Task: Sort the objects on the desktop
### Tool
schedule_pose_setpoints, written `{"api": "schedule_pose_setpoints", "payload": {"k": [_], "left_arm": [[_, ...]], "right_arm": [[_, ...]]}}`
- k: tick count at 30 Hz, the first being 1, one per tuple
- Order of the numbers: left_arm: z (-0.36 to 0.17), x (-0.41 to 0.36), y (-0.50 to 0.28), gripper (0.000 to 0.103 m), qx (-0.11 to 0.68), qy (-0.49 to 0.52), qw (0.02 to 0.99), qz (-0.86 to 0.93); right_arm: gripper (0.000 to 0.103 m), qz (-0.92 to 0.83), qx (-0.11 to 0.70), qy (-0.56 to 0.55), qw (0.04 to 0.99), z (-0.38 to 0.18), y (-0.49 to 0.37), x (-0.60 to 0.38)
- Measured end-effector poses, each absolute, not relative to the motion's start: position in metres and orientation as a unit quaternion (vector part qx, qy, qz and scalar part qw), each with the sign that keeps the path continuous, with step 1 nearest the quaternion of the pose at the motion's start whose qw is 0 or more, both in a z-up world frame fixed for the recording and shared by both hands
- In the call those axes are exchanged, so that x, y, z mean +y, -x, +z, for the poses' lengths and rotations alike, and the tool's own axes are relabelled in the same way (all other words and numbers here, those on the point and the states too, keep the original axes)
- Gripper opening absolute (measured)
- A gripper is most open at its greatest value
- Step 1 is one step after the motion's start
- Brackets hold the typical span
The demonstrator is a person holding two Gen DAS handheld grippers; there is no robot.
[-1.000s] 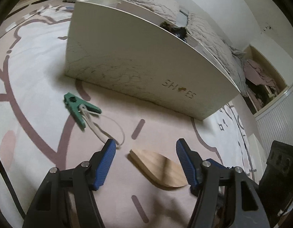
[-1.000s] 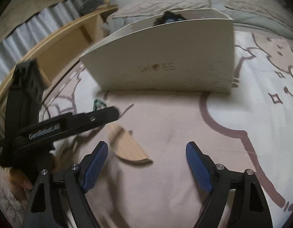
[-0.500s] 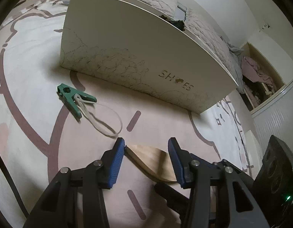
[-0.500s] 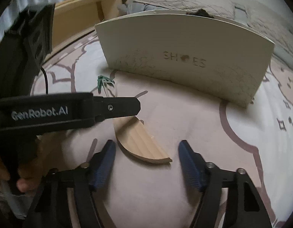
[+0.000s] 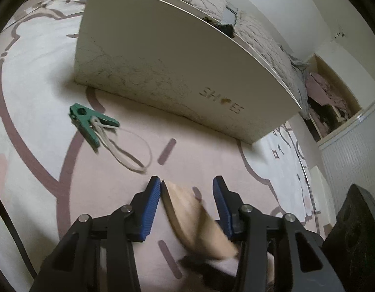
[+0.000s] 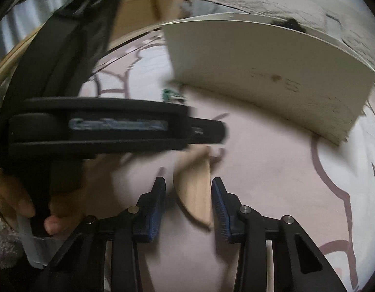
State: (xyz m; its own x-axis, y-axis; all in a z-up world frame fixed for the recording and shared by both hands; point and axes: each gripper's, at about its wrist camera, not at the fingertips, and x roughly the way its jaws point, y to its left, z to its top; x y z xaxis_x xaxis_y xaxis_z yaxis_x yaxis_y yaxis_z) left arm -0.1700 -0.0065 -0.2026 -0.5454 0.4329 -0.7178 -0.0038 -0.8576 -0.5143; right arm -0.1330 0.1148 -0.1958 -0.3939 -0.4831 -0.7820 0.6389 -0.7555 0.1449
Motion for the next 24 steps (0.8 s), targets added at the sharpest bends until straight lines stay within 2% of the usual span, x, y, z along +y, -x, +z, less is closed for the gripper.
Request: {"api": "schedule_pose_setpoints", "payload": {"k": [3,5,15,24], "left_arm": [[-0.202,0.001,0.168,0.043,-0.209,0.458,0.128,0.854],[-0.202,0.0,0.168,0.043,-0.212,0.458,0.13,0.853],[-0.196,0.001,0.166,0.043,-0.204,0.45,0.133,0.859],[-0.184,-0.007,0.163,0.045,-0.167,0.426,0.09,0.884]], "right_arm": [[0.039,-0.832,0.102,-0.433,0.331,-0.199,0.132,0.109],[0.032,-0.837,0.093,-0.433,0.321,-0.199,0.135,0.111],[0.032,-0.844,0.085,-0.437,0.299,-0.197,0.134,0.114],[0.032,-0.848,0.058,-0.448,0.277,-0.196,0.137,0.124]]}}
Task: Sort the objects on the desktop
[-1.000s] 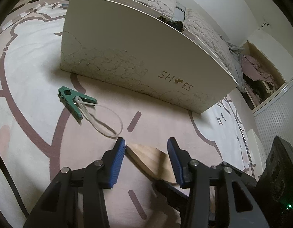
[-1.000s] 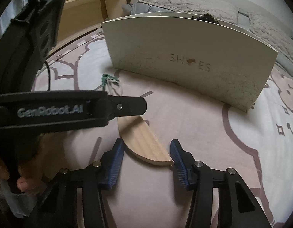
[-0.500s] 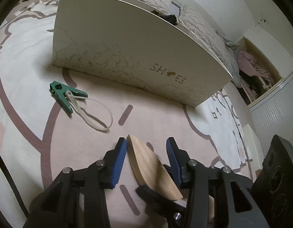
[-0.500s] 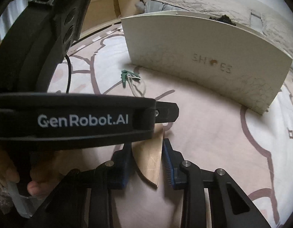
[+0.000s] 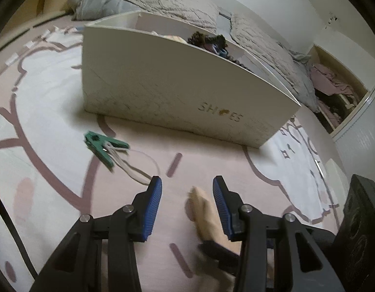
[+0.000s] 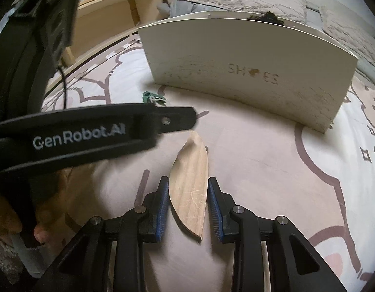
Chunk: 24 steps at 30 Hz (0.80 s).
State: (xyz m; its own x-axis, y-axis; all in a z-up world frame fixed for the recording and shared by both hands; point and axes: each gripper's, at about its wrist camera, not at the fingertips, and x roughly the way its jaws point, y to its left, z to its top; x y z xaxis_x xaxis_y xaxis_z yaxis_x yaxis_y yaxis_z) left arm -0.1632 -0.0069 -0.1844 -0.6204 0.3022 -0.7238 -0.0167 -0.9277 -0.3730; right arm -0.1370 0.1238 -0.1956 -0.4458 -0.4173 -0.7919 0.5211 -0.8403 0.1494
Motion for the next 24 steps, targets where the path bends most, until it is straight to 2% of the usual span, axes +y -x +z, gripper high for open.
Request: {"api": "schedule_pose_setpoints", "payload": {"k": [1,3,8,10,12,14,24], "left_arm": [[-0.184,-0.008,0.163,0.048,-0.163,0.424,0.083,0.887],[-0.182,-0.01,0.163,0.063,-0.155,0.418,0.066,0.893],[-0.181,-0.016,0.166,0.069,-0.129,0.408,0.026,0.904],[-0.181,-0.02,0.167,0.074,-0.116,0.407,0.009,0.906],[-0.182,-0.024,0.168,0.083,-0.104,0.404,-0.01,0.909],[-0.185,-0.028,0.172,0.087,-0.098,0.407,-0.024,0.908],[-0.202,-0.055,0.195,0.087,-0.109,0.433,-0.061,0.893]], "right_arm": [[0.032,-0.849,0.054,-0.45,0.273,-0.196,0.138,0.127],[0.032,-0.85,0.044,-0.453,0.265,-0.195,0.138,0.13],[0.032,-0.853,0.021,-0.46,0.245,-0.197,0.142,0.133],[0.032,-0.855,0.014,-0.461,0.238,-0.197,0.142,0.138],[0.032,-0.856,0.005,-0.462,0.234,-0.195,0.142,0.143],[0.032,-0.856,-0.001,-0.463,0.229,-0.194,0.143,0.147],[0.032,-0.865,-0.028,-0.452,0.217,-0.184,0.15,0.149]]}}
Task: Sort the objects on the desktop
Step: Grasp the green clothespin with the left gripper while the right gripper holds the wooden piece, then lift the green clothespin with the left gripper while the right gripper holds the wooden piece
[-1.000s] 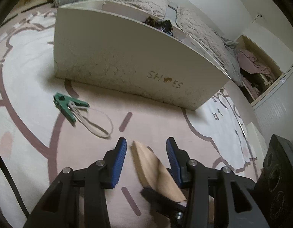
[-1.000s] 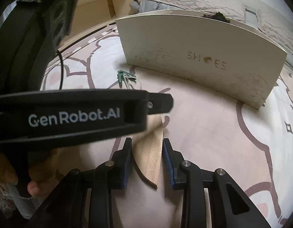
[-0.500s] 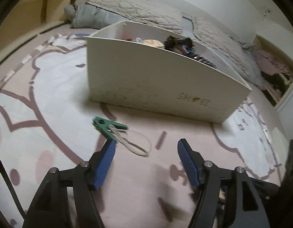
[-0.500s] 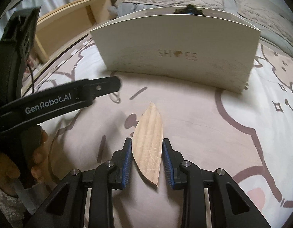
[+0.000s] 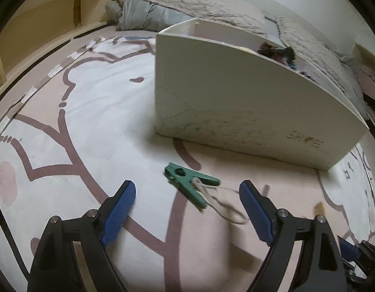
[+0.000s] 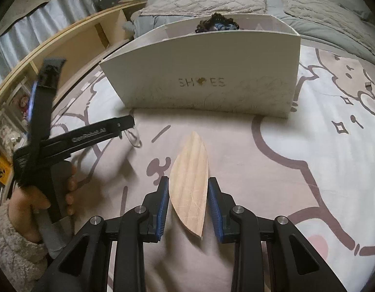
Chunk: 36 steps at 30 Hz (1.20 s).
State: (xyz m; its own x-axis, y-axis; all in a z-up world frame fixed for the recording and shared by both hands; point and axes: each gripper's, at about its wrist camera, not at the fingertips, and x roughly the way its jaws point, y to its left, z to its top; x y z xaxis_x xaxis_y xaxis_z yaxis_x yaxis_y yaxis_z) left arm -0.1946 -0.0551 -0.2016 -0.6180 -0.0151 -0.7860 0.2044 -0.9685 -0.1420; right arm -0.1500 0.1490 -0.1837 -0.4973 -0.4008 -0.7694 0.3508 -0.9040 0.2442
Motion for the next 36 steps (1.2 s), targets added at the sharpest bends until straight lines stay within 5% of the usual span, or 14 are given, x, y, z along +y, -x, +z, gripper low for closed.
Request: {"api": "schedule_pose_setpoints", "payload": {"k": [8,18,23,36], "left_arm": [[-0.209,-0.054,0.198,0.083,0.104,-0.439,0.065,-0.89],[-0.209,-0.059,0.198,0.024,0.123,-0.435,0.055,-0.89],[-0.209,-0.06,0.198,0.006,0.136,-0.433,0.037,-0.89],[-0.195,-0.043,0.181,0.003,0.144,-0.431,-0.008,-0.891]], "right_arm": [[0.032,-0.864,-0.04,-0.447,0.227,-0.183,0.148,0.15],[0.032,-0.863,-0.044,-0.449,0.228,-0.18,0.143,0.153],[0.032,-0.863,-0.044,-0.449,0.228,-0.181,0.144,0.154],[0.032,-0.864,-0.058,-0.448,0.222,-0.178,0.145,0.164]]}}
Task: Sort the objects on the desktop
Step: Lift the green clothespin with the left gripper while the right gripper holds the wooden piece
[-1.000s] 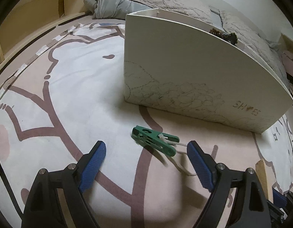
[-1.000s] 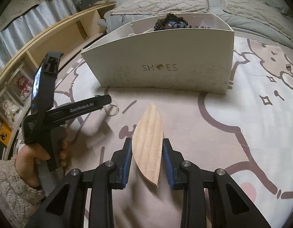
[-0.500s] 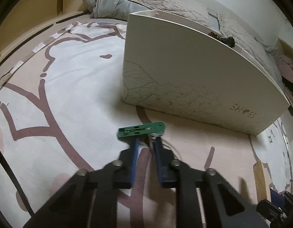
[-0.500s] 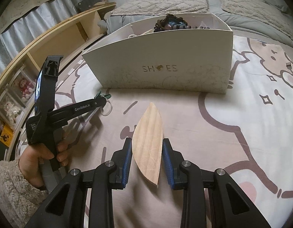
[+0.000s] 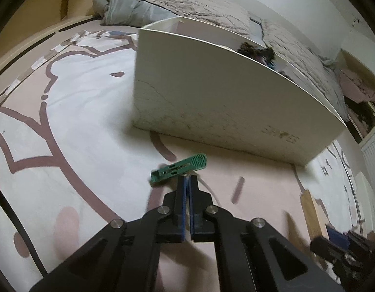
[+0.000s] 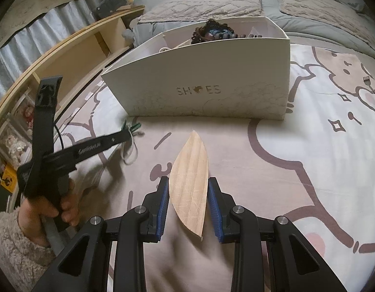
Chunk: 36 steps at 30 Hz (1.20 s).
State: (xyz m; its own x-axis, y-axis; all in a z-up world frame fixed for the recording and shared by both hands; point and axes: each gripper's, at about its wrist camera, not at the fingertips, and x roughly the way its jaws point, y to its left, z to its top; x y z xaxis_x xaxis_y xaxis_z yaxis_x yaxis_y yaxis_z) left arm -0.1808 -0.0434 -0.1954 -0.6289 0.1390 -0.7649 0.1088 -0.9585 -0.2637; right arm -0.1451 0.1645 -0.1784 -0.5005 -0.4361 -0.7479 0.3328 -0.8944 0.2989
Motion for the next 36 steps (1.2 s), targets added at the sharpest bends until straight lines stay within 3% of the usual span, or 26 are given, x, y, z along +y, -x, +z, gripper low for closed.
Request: {"api": "schedule_pose_setpoints", "payload": {"k": [16,19,21,23,29,36], "left_arm": [[-0.2,-0.002,0.132,0.003,-0.108,0.501,0.086,0.854],[-0.201,-0.001,0.128,0.018,-0.109,0.507,0.089,0.85],[-0.198,0.0,0.125,0.043,-0.112,0.504,0.091,0.852],[-0.195,0.003,0.121,0.058,-0.097,0.496,0.084,0.859],[-0.192,0.007,0.126,0.074,-0.05,0.477,0.075,0.874],[-0.196,0.006,0.141,0.075,-0.039,0.464,0.074,0.882]], "right_arm": [[0.032,-0.865,-0.079,-0.448,0.213,-0.178,0.147,0.177],[0.032,-0.865,-0.08,-0.447,0.212,-0.177,0.148,0.177],[0.032,-0.865,-0.082,-0.448,0.213,-0.177,0.148,0.178],[0.032,-0.864,-0.083,-0.449,0.212,-0.178,0.148,0.179],[0.032,-0.862,-0.083,-0.452,0.215,-0.179,0.149,0.178],[0.032,-0.861,-0.084,-0.453,0.216,-0.179,0.149,0.178]]}}
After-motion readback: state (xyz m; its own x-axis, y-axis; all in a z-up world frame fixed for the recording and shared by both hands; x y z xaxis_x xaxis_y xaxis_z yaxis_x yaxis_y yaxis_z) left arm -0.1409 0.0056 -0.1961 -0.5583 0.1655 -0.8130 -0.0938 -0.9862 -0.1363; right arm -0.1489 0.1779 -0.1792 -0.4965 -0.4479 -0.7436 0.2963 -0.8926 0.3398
